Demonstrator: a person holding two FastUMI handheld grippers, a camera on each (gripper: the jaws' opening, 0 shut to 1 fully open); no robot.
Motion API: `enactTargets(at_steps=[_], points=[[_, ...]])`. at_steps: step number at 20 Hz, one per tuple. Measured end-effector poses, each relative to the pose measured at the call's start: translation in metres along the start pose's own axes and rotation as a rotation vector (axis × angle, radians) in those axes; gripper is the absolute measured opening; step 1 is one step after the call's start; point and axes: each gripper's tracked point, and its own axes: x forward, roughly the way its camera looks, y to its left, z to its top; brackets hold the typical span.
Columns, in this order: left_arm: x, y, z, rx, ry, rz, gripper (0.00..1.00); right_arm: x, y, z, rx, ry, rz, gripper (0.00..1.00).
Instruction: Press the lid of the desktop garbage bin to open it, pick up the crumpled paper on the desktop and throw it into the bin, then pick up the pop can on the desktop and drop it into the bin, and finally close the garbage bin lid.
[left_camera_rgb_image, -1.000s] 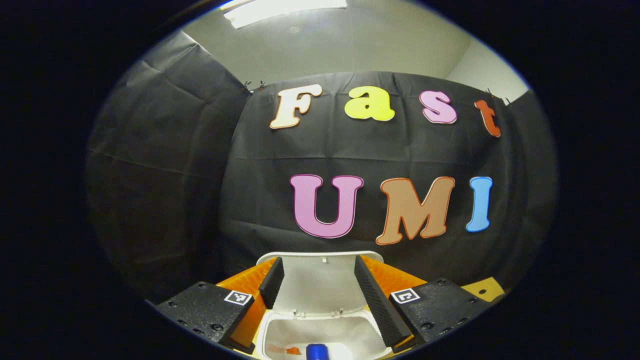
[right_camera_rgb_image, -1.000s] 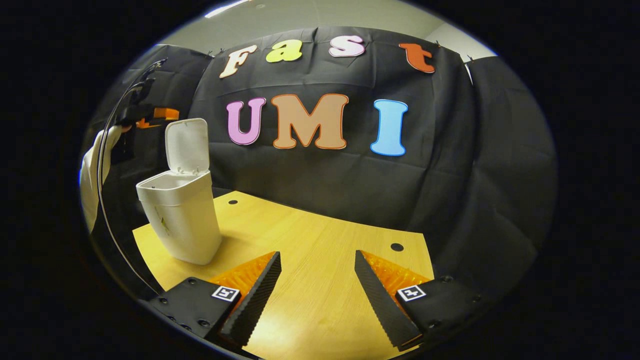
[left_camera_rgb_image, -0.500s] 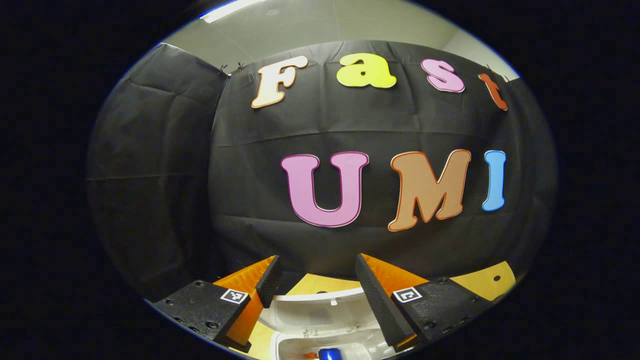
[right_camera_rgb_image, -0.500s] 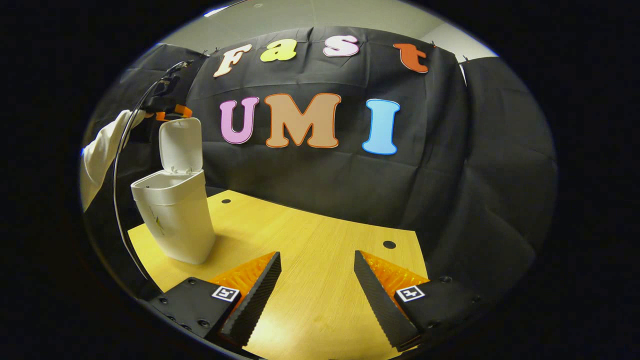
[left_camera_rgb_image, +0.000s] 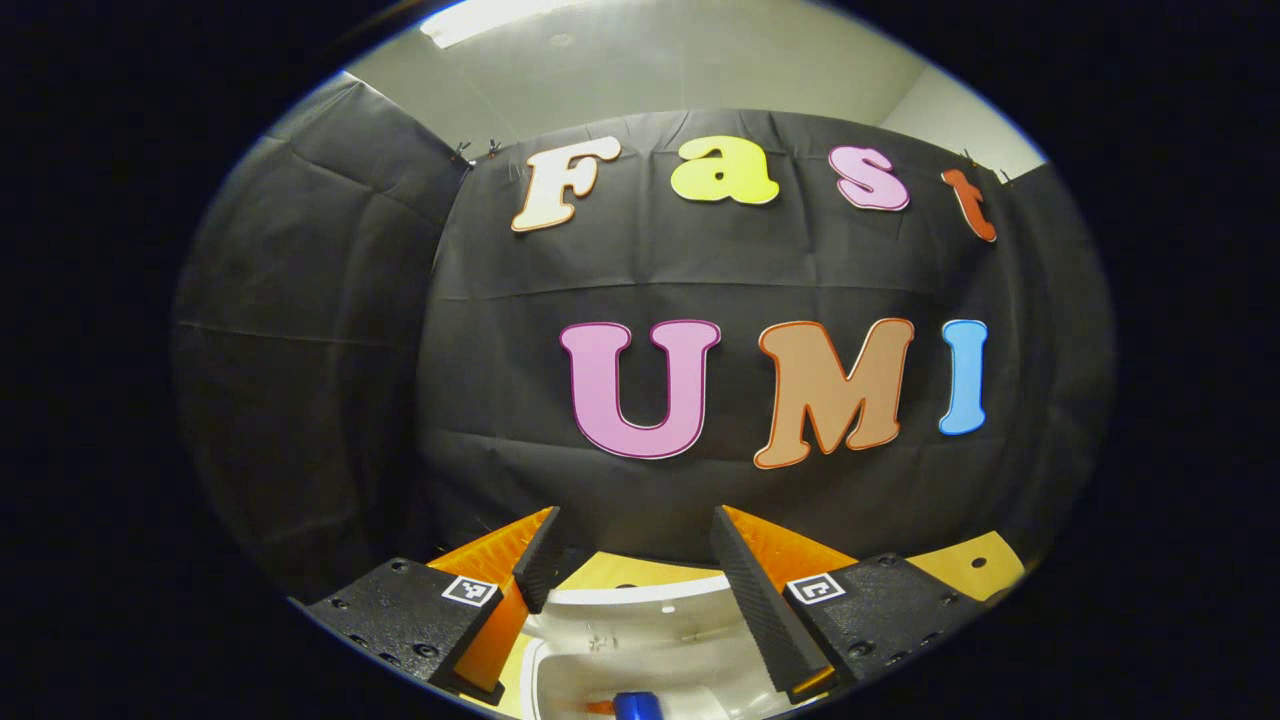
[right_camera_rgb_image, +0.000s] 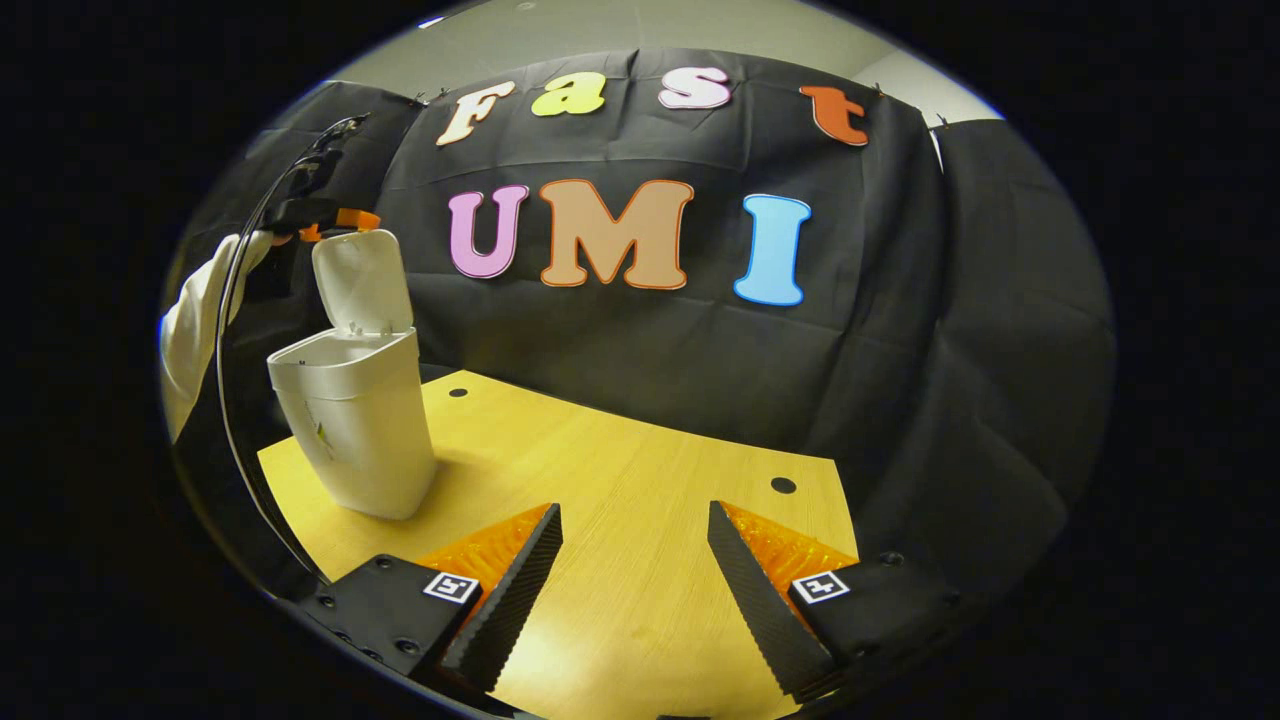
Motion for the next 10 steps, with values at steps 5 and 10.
enactTargets(at_steps=[5,10], points=[[-0.052,-0.015,-0.044,0.01,-0.003,-0.031,0.88,0.005,0.006,-0.004,0.004,0.012,0.015,0.97],[-0.075,-0.029,-0.098,-0.029,0.055,-0.05,0.92,0.006,0.009,0.003,0.015,0.003,0.017,0.97]])
